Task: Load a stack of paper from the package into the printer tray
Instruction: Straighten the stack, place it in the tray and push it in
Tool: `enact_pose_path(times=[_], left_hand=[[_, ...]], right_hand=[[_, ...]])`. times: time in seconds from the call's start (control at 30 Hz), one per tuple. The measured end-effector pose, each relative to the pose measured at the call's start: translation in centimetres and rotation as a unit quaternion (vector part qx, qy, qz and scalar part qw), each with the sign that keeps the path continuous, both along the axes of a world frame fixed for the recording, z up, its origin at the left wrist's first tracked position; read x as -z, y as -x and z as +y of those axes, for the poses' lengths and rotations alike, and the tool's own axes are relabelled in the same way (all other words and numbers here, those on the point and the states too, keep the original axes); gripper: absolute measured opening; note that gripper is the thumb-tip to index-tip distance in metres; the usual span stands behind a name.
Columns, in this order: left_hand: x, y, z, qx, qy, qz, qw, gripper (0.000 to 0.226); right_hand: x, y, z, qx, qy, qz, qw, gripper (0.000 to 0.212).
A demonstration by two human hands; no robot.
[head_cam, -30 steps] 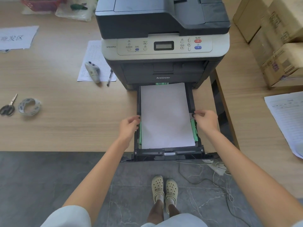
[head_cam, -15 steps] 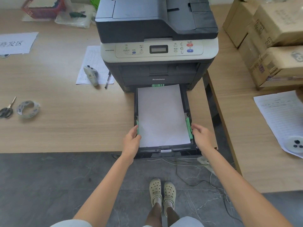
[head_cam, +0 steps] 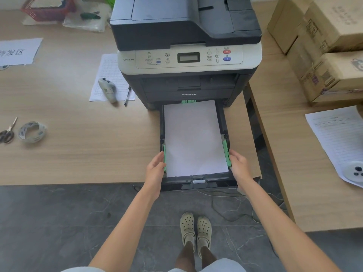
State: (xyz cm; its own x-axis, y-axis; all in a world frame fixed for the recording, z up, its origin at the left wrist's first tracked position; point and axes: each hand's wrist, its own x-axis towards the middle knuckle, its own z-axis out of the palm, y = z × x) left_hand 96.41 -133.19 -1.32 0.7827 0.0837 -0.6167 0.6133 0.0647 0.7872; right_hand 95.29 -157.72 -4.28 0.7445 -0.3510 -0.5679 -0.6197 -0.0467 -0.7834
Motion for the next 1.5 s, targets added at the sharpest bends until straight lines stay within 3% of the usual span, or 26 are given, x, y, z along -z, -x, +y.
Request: enact_pose_path(times=[0.7, 1.0, 1.13, 1.33, 1.5], left_hand=[[0.4, -0.3, -0.4, 0.008, -0.001, 0.025, 1.000, 0.054], [0.1, -0.1, -1.7, 0.000, -0.027, 0.031, 0.999, 0.058], [-0.5, -0.5, -0.8, 0.031, -0.059, 0.023, 0.998, 0.054], [-2.6, -1.5, 1.6, 0.052, -0.120, -0.026, 0.991, 0.043], [-4.0, -0.8, 5.4, 0.021, -0.174, -0.059, 0.983, 0.038]], right_hand=[[-0.2, 0.1, -0.4, -0.019, 0.011, -0.010, 1.000, 0.040], [-0.3, 0.0, 0.3, -0.029, 0.065, -0.012, 0.997, 0.041], [-1.6, -0.7, -0.4, -0.066, 0.072, 0.012, 0.995, 0.041], [-3.8, -1.4, -3.1, -0.113, 0.158, -0.013, 0.981, 0.036], [-4.4, 0.4, -6.8, -0.055, 0.147, -0.003, 0.988, 0.027]])
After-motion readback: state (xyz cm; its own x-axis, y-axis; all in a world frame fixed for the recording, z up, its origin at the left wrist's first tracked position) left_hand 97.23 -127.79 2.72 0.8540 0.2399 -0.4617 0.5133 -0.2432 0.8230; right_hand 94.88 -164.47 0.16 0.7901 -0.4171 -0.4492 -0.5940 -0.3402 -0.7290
